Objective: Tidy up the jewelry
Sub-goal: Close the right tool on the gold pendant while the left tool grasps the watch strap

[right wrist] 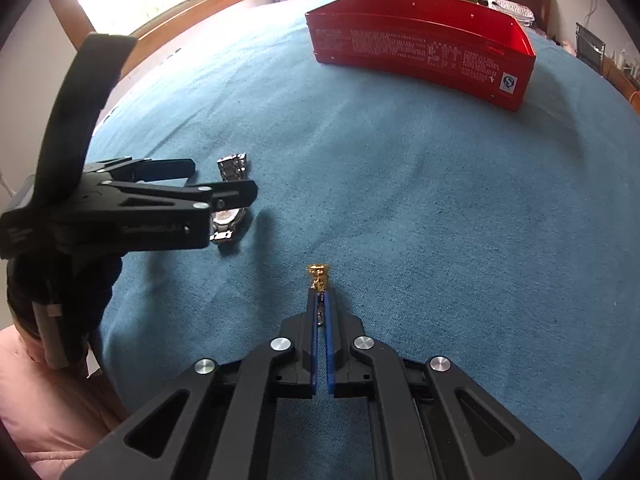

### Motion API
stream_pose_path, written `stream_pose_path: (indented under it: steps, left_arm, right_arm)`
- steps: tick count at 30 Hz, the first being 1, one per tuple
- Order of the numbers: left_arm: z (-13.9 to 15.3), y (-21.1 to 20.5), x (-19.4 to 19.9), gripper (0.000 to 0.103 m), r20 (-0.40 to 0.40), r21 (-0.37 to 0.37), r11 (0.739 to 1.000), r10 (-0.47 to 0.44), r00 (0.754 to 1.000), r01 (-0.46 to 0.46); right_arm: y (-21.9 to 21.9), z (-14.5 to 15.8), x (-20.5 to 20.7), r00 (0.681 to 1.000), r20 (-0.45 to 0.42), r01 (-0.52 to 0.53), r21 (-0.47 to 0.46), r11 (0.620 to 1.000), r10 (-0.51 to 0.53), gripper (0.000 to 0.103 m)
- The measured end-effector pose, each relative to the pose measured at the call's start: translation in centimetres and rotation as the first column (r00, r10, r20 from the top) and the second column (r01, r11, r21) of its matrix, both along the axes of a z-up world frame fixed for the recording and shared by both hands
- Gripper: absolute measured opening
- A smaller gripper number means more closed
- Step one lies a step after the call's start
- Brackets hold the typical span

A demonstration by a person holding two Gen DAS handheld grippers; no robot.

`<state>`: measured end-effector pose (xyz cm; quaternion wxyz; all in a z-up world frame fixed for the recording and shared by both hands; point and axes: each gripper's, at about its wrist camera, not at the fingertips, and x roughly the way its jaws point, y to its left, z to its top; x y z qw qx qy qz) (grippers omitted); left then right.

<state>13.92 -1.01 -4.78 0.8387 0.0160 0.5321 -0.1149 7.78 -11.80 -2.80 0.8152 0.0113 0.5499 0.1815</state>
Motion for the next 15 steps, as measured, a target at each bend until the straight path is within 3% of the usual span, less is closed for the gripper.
stream_pose_path:
  steps: [3,6,9,11,15]
  left_arm:
    - [-0.1,-0.9,-0.1,0.082,0.006,0.013,1.000,-0.022,1.000,0.022]
    - [-0.1,-1.6,-0.1,0.067,0.020,0.037,0.999,-0.025,0.999,0.024]
    - [0.1,-2.1,-0.3,0.046,0.037,0.041,0.999,-0.034,0.999,0.032]
    - [0.1,-2.3,-0.3,0.023,0.044,0.036,0.999,-0.039,0.998,0.038]
    - [0.2,-2.0,0.1,0.015,0.040,-0.027,0.998,-0.050,0.998,0.051]
  right_arm:
    - [0.3,-0.5,0.4,1.000,-0.013,-0.007,-0.002,1.000,0.007,0.008]
    - [0.3,-0.5,0.6,1.000,-0.013,-0.004,0.007,1.000,0.004,0.008]
    - [0.4,-0.6,0.8,1.000,-0.012,-0.001,0.005,1.000,0.001,0.008]
    - [0.2,-0.5,0.5,1.000,-0.010,0.001,0.006,1.000,-0.001,0.008]
    - [0.3,-0.4,0.6,1.000,-0.002,0.007,0.007,1.000,-0.007,0.006]
